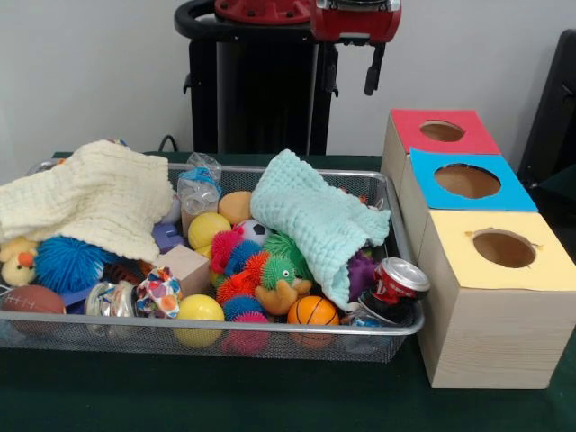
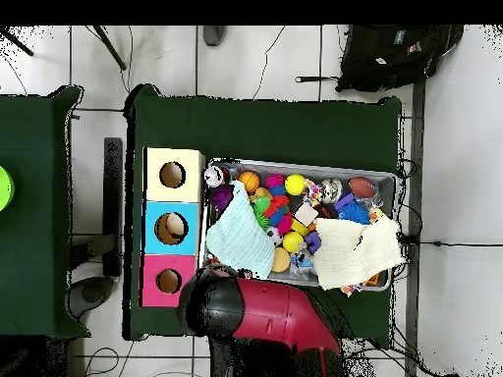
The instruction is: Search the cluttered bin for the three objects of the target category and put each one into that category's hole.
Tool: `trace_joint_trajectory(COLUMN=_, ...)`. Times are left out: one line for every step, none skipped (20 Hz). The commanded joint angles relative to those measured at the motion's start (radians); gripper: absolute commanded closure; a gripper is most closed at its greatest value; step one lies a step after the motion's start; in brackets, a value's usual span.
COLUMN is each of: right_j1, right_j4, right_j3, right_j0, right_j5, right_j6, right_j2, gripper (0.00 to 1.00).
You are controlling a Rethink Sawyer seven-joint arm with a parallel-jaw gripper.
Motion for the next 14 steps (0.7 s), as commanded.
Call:
trace_joint_trajectory(right_j1=-0.004, right_j4=-0.099, right_j3=-0.032, right_j0=0.000, right_j5=0.118, right_j6=0.011, right_j2=0.026, gripper=0.00)
trace_joint_trajectory(right_j1=-0.003, right_j4=-0.098, right_j3=-0.044, right_j0=0.007, right_j5=0.133, right_j6=0.020, right_j2=0.025, gripper=0.00)
trace_joint_trajectory(right_j1=-0.005, right_j4=-0.099, right_j3=-0.045, right_j0=0.008, right_j5=0.134, right_j6=0.023, right_j2=0.025, gripper=0.00)
trace_joint_trajectory(right_j1=-0.010, right_j4=-0.100, right_j3=-0.041, right_j0=0.012, right_j5=0.132, right_j6=0.031, right_j2=0.024, gripper=0.00)
trace_joint_trajectory(right_j1=-0.013, right_j4=-0.101, right_j3=-0.039, right_j0=0.011, right_j5=0.131, right_j6=0.033, right_j2=0.025, gripper=0.00)
trace_joint_trajectory(right_j1=-0.017, right_j4=-0.104, right_j3=-0.046, right_j0=0.012, right_j5=0.139, right_j6=0.035, right_j2=0.025, gripper=0.00)
trace_joint_trajectory(right_j1=-0.021, right_j4=-0.109, right_j3=-0.049, right_j0=0.012, right_j5=0.143, right_j6=0.034, right_j2=0.022, gripper=0.00)
trace_joint_trajectory(right_j1=-0.020, right_j4=-0.115, right_j3=-0.057, right_j0=0.006, right_j5=0.148, right_j6=0.028, right_j2=0.023, gripper=0.00)
trace_joint_trajectory(right_j1=-0.018, right_j4=-0.117, right_j3=-0.058, right_j0=0.000, right_j5=0.145, right_j6=0.024, right_j2=0.026, gripper=0.00)
trace_joint_trajectory(right_j1=-0.011, right_j4=-0.120, right_j3=-0.061, right_j0=-0.014, right_j5=0.141, right_j6=0.010, right_j2=0.034, gripper=0.00)
trace_joint_trajectory(right_j1=-0.009, right_j4=-0.122, right_j3=-0.064, right_j0=-0.022, right_j5=0.142, right_j6=0.004, right_j2=0.040, gripper=0.00)
trace_joint_trajectory(right_j1=-0.008, right_j4=-0.127, right_j3=-0.068, right_j0=-0.033, right_j5=0.145, right_j6=-0.008, right_j2=0.044, gripper=0.00)
trace_joint_trajectory(right_j1=-0.007, right_j4=-0.130, right_j3=-0.072, right_j0=-0.039, right_j5=0.149, right_j6=-0.014, right_j2=0.047, gripper=0.00)
trace_joint_trajectory(right_j1=-0.004, right_j4=-0.133, right_j3=-0.082, right_j0=-0.049, right_j5=0.154, right_j6=-0.023, right_j2=0.052, gripper=0.00)
